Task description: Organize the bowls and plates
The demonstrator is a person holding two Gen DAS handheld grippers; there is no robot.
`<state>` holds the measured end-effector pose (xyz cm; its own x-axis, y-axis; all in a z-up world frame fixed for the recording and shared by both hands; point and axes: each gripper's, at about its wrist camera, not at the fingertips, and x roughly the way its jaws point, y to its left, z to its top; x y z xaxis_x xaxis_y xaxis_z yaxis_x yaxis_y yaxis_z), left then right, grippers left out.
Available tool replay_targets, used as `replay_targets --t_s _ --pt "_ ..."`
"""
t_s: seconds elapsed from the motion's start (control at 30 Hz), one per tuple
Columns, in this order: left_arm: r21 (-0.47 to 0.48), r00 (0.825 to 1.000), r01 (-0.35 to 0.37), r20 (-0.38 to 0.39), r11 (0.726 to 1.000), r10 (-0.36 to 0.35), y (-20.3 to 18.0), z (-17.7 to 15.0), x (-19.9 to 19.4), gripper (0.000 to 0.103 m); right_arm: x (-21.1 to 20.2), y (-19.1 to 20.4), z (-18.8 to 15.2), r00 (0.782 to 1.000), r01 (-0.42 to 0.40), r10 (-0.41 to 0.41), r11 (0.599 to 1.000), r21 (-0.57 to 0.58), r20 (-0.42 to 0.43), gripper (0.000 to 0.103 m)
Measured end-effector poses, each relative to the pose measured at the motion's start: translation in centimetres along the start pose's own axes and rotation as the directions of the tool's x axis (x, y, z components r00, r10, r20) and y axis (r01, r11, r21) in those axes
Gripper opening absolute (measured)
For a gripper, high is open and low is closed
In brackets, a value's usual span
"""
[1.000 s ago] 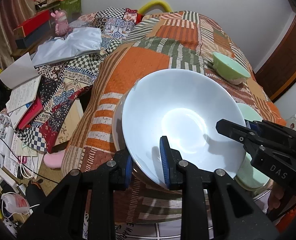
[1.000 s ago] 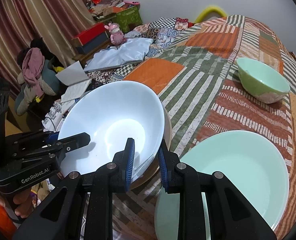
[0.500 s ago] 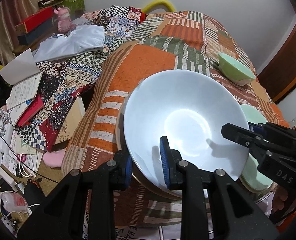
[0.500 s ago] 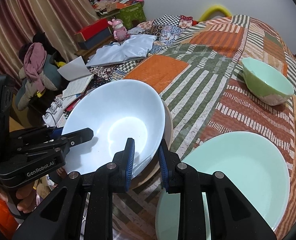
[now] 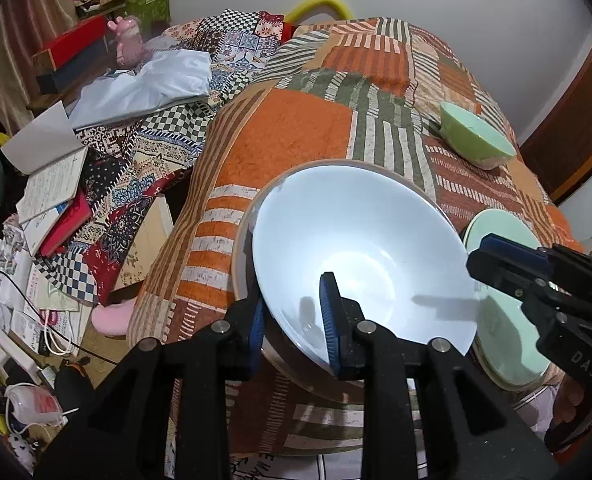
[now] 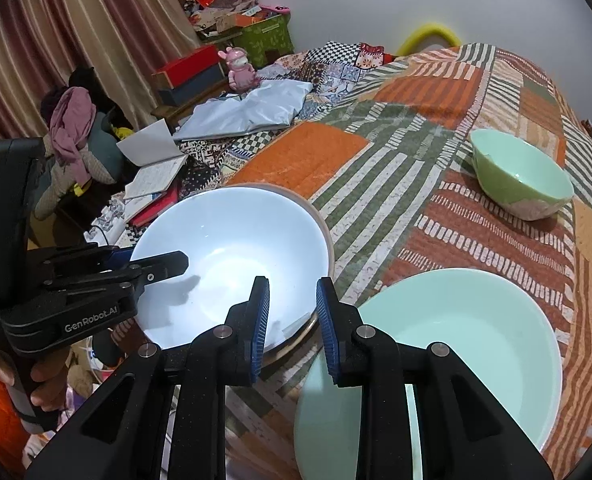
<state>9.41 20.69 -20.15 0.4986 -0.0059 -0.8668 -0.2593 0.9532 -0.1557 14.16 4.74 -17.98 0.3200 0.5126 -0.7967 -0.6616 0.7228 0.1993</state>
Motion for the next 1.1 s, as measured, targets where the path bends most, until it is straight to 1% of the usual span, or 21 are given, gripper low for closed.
replay_targets --t_s 0.17,0.23,0.33,0.43,0.53,0.57,0.63,0.73,0.83,0.9,1.03,1.1 --pt "0.022 0.999 -0.038 -0.004 0.999 0.038 -0.4 0.7 -0.4 0.025 -0.9 -0.8 -0.1 1.0 0.0 0.0 1.0 0.008 0.013 0.024" --pt "0.015 0.999 -0.045 -0.002 0.999 0.045 -0.3 1.1 -0.8 0.025 -1.3 -1.2 -0.1 1.0 0.001 -0.002 1.0 0.012 0.022 0.024" --pt "-0.017 0.999 -0.043 -0.001 0.999 0.043 0.2 1.8 -1.3 0.028 -2.1 -2.0 0.0 0.999 0.001 -0.002 1.0 0.022 0.039 0.026" --pt "-0.009 0.998 -0.053 0.035 0.999 0.053 0.0 2.2 -2.4 0.031 -2.9 -2.9 0.1 0.998 0.01 -0.011 0.999 0.03 0.061 0.032" --pt "0.01 0.996 -0.059 0.069 0.998 0.058 -1.0 2.7 -3.4 0.036 -3.7 -3.8 0.1 0.997 0.021 -0.024 0.999 0.037 0.08 0.033" --pt "0.019 0.995 -0.063 0.08 0.998 0.061 -1.5 2.9 -3.7 0.038 -3.9 -4.0 0.1 0.996 0.027 -0.03 0.999 0.038 0.085 0.033" --pt "0.032 0.994 -0.063 0.094 0.997 0.06 -2.4 3.3 -4.1 0.038 -4.4 -4.8 0.2 0.994 0.041 -0.045 0.998 0.042 0.099 0.033" --pt "0.059 0.993 -0.051 0.113 0.997 0.044 -4.2 4.0 -4.4 0.039 -5.3 -6.2 0.3 0.991 0.058 -0.064 0.997 0.053 0.114 0.034" --pt "0.093 0.99 -0.036 0.136 0.995 0.023 -6.5 4.8 -4.6 0.047 -6.0 -7.7 0.4 0.988 0.082 -0.091 0.994 0.069 0.128 0.039" --pt "0.122 0.988 -0.03 0.155 0.992 0.011 -8.2 5.6 -4.6 0.051 -6.4 -8.7 0.5 0.985 0.101 -0.111 0.992 0.08 0.135 0.039" --pt "0.17 0.985 -0.003 0.173 0.985 -0.027 -11.3 7.3 -4.1 0.054 -7.1 -11.0 0.8 0.977 0.139 -0.153 0.985 0.101 0.147 0.039" --pt "0.192 0.983 0.007 0.181 0.981 -0.043 -12.9 8.3 -3.6 0.06 -7.2 -12.5 1.0 0.972 0.163 -0.179 0.98 0.116 0.149 0.039"
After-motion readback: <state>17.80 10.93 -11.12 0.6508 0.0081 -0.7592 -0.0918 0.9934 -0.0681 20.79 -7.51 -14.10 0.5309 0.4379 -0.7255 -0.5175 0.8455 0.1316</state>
